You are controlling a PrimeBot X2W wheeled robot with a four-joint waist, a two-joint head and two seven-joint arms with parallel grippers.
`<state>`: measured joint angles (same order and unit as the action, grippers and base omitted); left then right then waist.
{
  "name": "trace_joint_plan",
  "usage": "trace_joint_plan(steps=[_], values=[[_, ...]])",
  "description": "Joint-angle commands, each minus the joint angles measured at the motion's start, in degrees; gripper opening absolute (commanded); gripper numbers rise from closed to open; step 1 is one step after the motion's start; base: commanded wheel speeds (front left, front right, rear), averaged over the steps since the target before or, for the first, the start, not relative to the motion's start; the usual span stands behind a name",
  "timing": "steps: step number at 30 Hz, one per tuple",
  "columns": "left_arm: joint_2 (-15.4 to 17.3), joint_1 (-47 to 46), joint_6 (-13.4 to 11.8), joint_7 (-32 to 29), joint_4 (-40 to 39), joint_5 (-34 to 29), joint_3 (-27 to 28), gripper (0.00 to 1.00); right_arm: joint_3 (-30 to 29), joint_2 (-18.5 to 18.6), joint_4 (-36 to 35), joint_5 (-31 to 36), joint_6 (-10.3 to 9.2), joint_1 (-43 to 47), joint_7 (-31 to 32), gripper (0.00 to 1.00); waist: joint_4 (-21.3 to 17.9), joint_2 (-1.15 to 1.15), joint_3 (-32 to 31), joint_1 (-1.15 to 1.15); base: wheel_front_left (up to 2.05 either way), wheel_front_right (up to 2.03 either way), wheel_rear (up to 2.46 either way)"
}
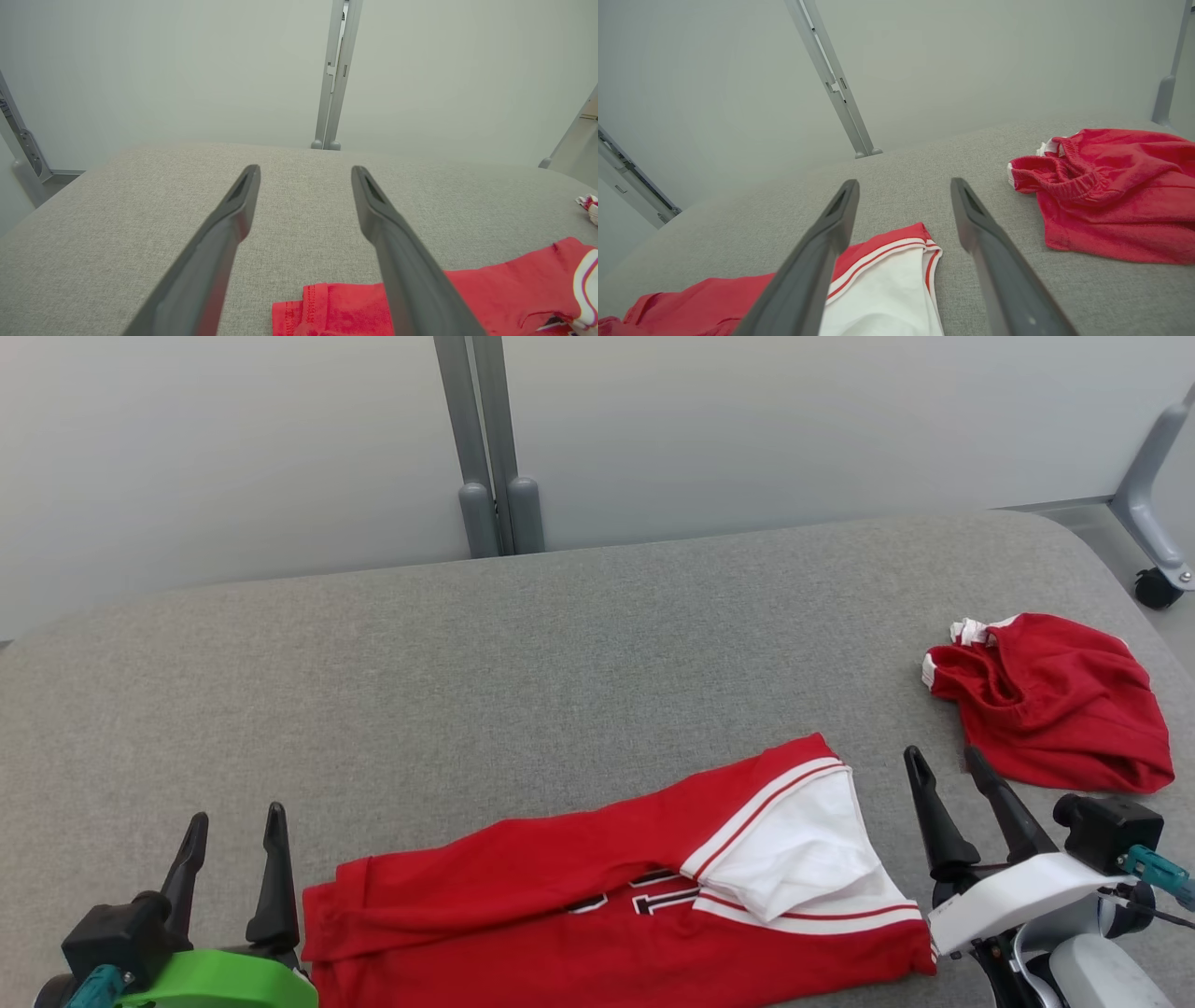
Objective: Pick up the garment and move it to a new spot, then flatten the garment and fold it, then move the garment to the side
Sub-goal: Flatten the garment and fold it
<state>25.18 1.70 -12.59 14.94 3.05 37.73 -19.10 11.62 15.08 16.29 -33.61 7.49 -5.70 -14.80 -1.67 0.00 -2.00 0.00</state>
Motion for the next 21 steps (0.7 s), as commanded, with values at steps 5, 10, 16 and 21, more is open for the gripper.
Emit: trace_joint_plan(steps=[5,10,16,21], values=[[-2.6,1.5,2.6,0.3,1.7,-3.5,3.0,1.00,-1.0,-0.5,-0.7,2.5,0.00,0.7,1.8,1.00,0.0,0.00,0.5,0.00,0.00,0.00,0.00],[-4.7,1.2,4.8,0.3,3.1,-5.1,4.5,1.00,-0.8,-0.9,0.5,3.1,0.00,0.0,6.3,1.00,0.2,0.00,0.8,0.00,0.00,0.00,0.00],[-6.5,-0.6,6.8,0.3,4.8,-6.9,5.0,1.00,-2.0,-2.6,7.7,3.7,0.01,-3.3,14.9,1.00,1.4,0.00,1.5,0.00,0.00,0.00,0.00],[-7.4,-2.3,8.3,0.3,6.4,-8.0,4.5,1.00,-3.9,-4.0,14.5,3.8,0.00,-7.9,22.4,1.00,3.2,0.00,2.6,0.00,0.00,0.00,0.00]])
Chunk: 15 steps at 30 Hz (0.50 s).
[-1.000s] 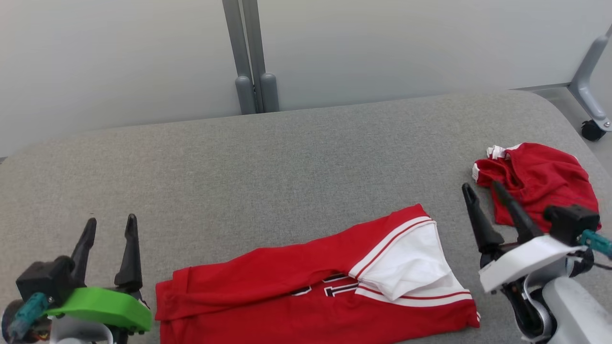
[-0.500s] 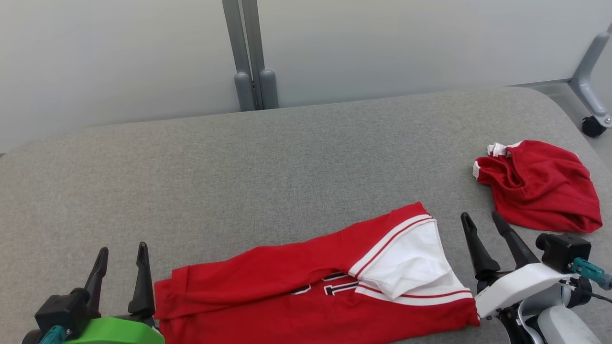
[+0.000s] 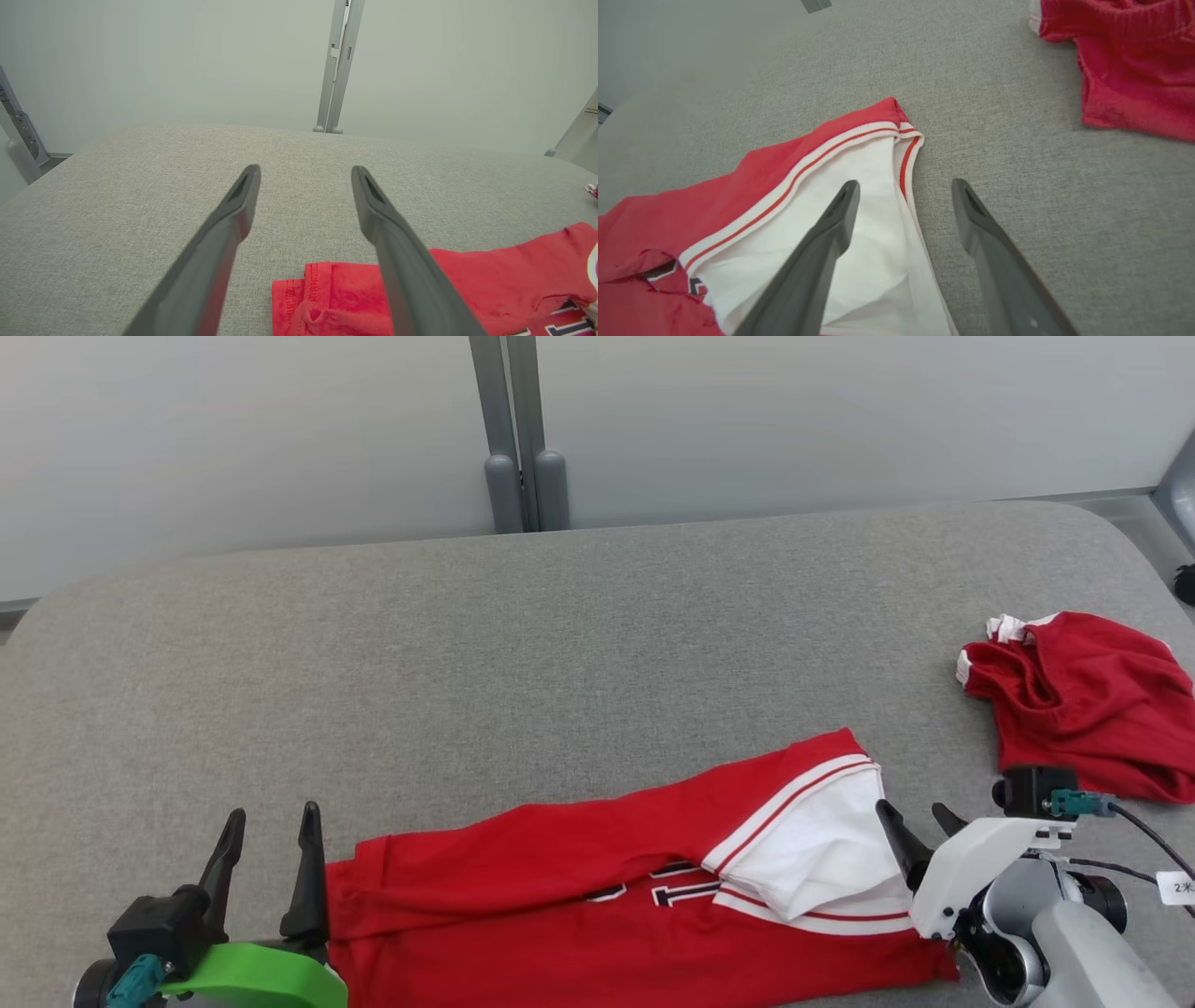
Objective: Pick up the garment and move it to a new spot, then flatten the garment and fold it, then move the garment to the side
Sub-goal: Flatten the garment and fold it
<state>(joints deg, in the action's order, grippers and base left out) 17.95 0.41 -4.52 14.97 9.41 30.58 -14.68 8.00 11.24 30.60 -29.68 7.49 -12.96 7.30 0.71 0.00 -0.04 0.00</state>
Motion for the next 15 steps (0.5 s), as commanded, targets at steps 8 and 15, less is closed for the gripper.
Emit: trace_joint_plan(steps=[8,15], values=[[-1.3,-3.1,1.4,0.3,1.8,-1.2,-0.3,1.00,-2.0,-1.1,7.5,-1.1,0.00,-5.3,9.4,1.00,3.6,0.00,2.6,0.00,0.00,0.00,0.00],[-2.2,-4.1,2.3,0.3,3.4,-1.4,0.1,1.00,-1.1,-2.8,12.0,-3.2,0.02,-4.7,15.2,1.00,5.0,0.00,3.3,0.00,0.00,0.00,0.00]])
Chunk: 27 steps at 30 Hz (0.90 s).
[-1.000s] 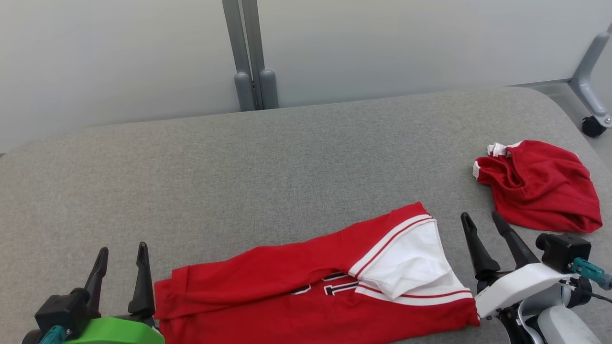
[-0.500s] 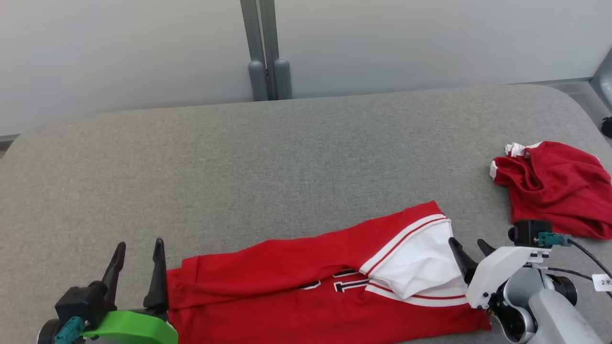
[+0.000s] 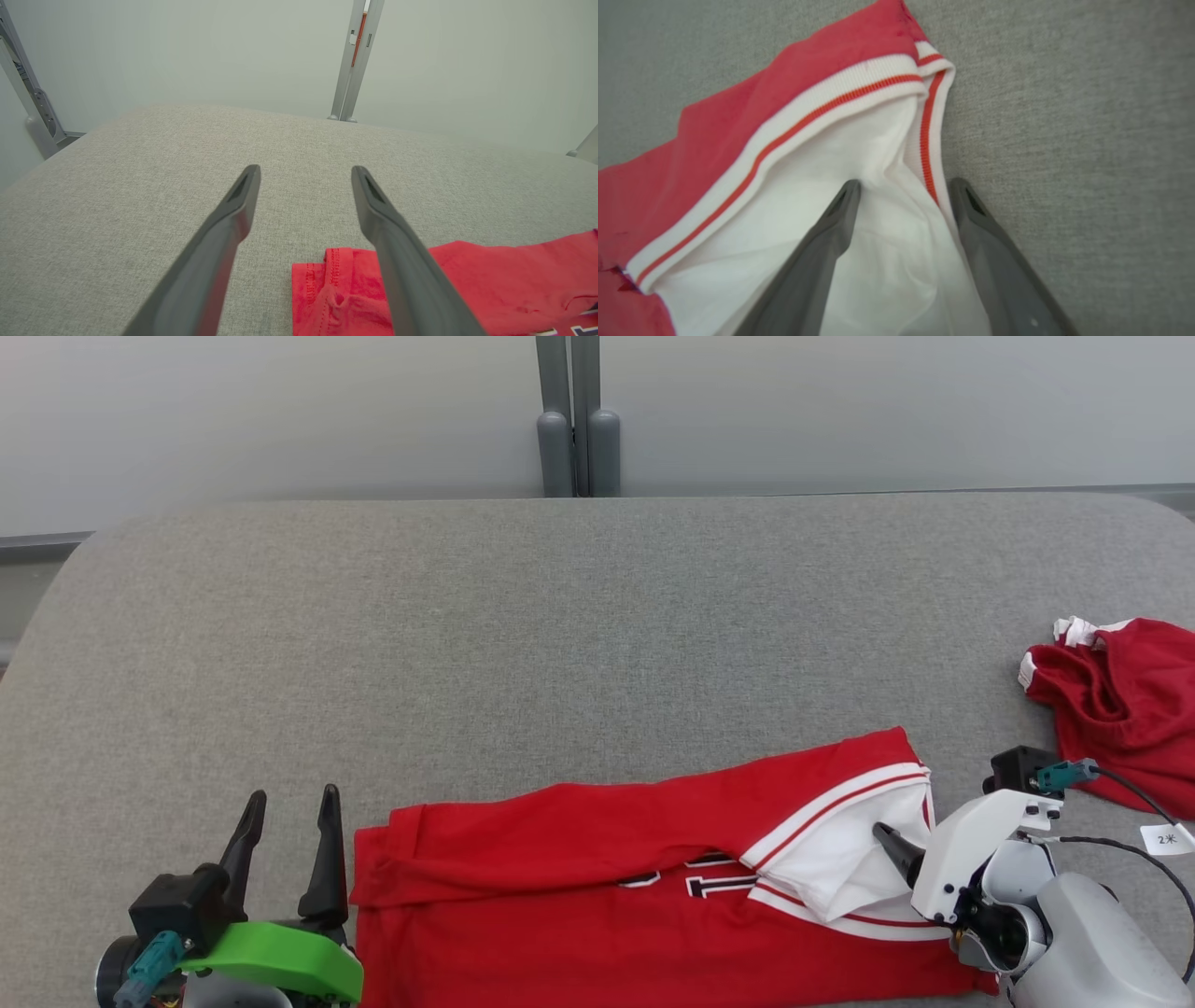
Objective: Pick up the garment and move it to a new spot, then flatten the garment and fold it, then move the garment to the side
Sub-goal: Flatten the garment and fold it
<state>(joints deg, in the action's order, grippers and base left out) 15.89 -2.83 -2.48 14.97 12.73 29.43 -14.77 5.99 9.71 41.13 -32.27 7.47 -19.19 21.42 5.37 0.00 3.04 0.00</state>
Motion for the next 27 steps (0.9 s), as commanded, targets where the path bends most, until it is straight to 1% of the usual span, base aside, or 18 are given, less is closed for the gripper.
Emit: trace_joint_plan(steps=[1,2,3,4,11,16,22,27], values=[[-0.2,-0.8,0.4,0.3,0.1,-0.3,0.2,1.00,1.0,-1.4,1.2,-0.9,0.04,1.6,0.9,0.84,0.5,0.00,0.2,0.00,0.00,0.00,0.00],[-0.3,-0.9,0.4,0.3,0.3,-0.4,0.3,1.00,1.3,-1.4,0.7,-1.3,0.05,1.7,0.4,0.35,0.5,0.00,0.1,0.00,0.00,0.00,0.00],[-0.4,-0.9,0.5,0.3,0.4,-0.5,0.3,1.00,1.7,-1.5,0.2,-1.5,0.08,1.8,0.1,0.12,0.5,0.00,0.1,0.00,0.00,0.00,0.00],[-0.5,-0.9,0.5,0.3,0.4,-0.6,0.3,1.00,1.9,-1.4,-0.5,-2.0,0.12,1.8,-0.4,0.00,0.5,0.00,0.0,0.00,0.00,0.00,0.00],[-1.0,-0.4,1.1,0.3,0.5,-1.1,1.0,1.00,3.1,1.1,-3.8,-3.1,0.03,-0.6,-4.3,0.00,-0.8,0.00,-0.3,0.00,0.00,0.00,0.00],[-1.5,-0.5,1.5,0.3,0.4,-1.5,1.7,1.00,3.3,4.6,-4.3,-2.8,0.01,-2.7,-4.7,0.00,-2.9,0.00,0.1,0.00,0.00,0.00,0.00],[-2.2,-0.4,1.9,0.2,0.5,-2.0,2.4,1.00,2.0,8.7,-6.1,-2.4,0.01,-4.6,-4.8,0.00,-5.7,0.00,0.4,0.00,0.00,0.00,0.00],[-2.7,-0.7,2.3,0.2,0.9,-2.6,2.8,1.00,2.4,9.7,-9.5,-3.1,0.01,-5.2,-3.7,0.00,-7.0,0.00,0.3,0.00,0.00,0.00,0.00]])
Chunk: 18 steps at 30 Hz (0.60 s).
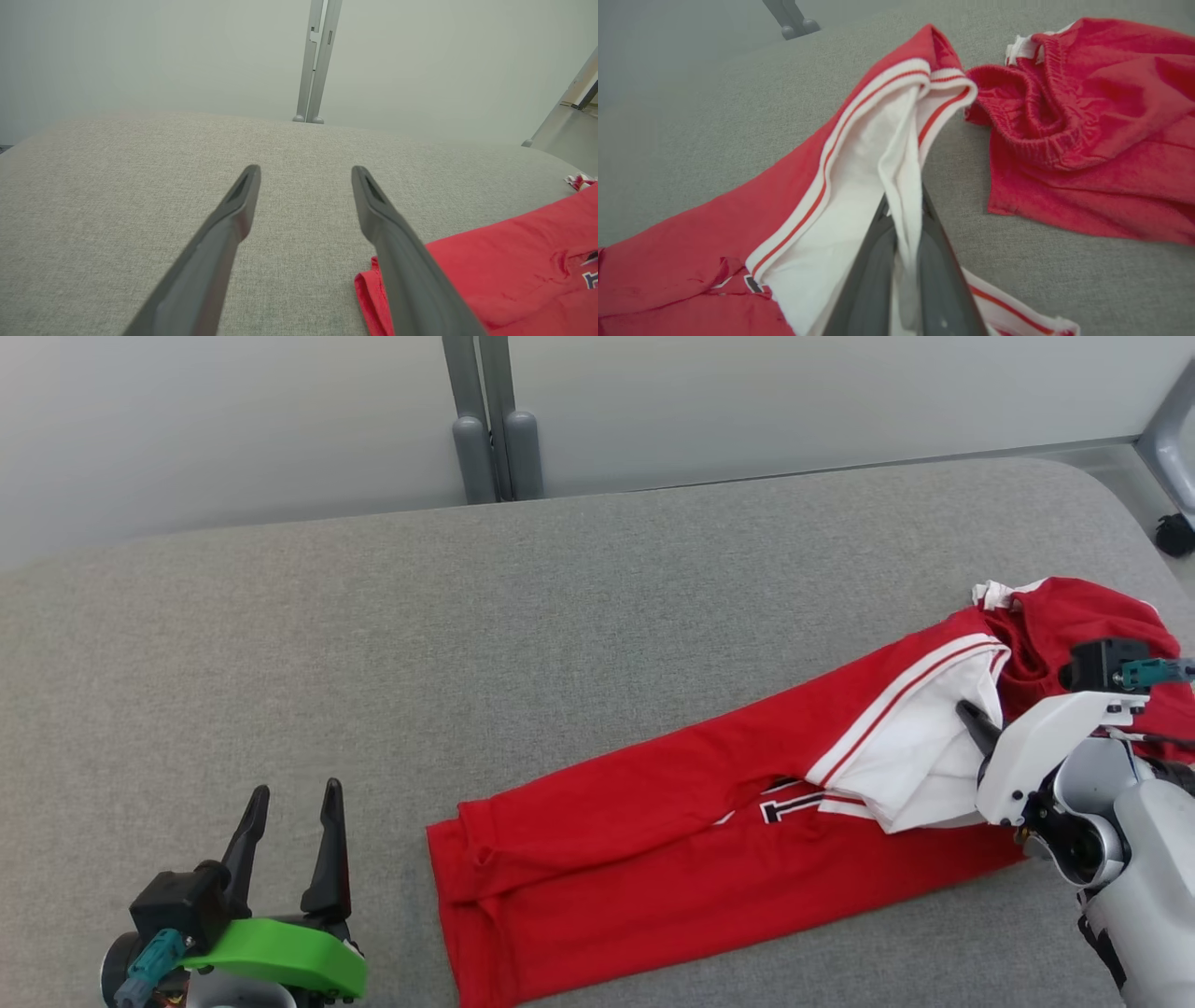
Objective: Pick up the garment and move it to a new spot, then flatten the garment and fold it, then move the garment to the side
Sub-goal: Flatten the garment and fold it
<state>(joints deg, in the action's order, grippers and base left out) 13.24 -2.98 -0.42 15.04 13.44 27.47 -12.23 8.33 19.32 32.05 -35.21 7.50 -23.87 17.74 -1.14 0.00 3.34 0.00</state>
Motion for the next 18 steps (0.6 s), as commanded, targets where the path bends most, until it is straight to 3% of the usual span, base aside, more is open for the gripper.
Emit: trace_joint_plan(steps=[1,8,14,18], values=[[-0.2,-0.6,0.3,0.2,0.3,-0.7,0.3,1.00,0.4,0.3,-1.5,-0.2,-0.02,-0.6,0.3,0.00,-0.6,0.00,-0.1,0.00,0.00,0.00,0.00],[-0.7,-0.4,0.9,0.2,1.5,-1.0,0.4,1.00,2.5,-2.3,-11.3,-3.0,-0.01,1.9,3.8,0.00,1.1,0.00,-1.2,0.00,0.00,0.00,0.00],[-1.0,0.0,1.3,0.1,2.8,-1.3,-0.1,1.00,5.1,-5.5,-21.7,-3.1,0.00,5.8,8.1,0.00,6.2,0.00,-2.5,0.00,0.00,0.00,0.00],[-0.9,0.0,1.5,0.0,3.5,-1.4,-0.7,1.00,6.7,-8.7,-24.8,-2.5,0.00,8.3,9.8,0.00,10.3,0.00,-3.1,0.00,0.00,0.00,0.00]])
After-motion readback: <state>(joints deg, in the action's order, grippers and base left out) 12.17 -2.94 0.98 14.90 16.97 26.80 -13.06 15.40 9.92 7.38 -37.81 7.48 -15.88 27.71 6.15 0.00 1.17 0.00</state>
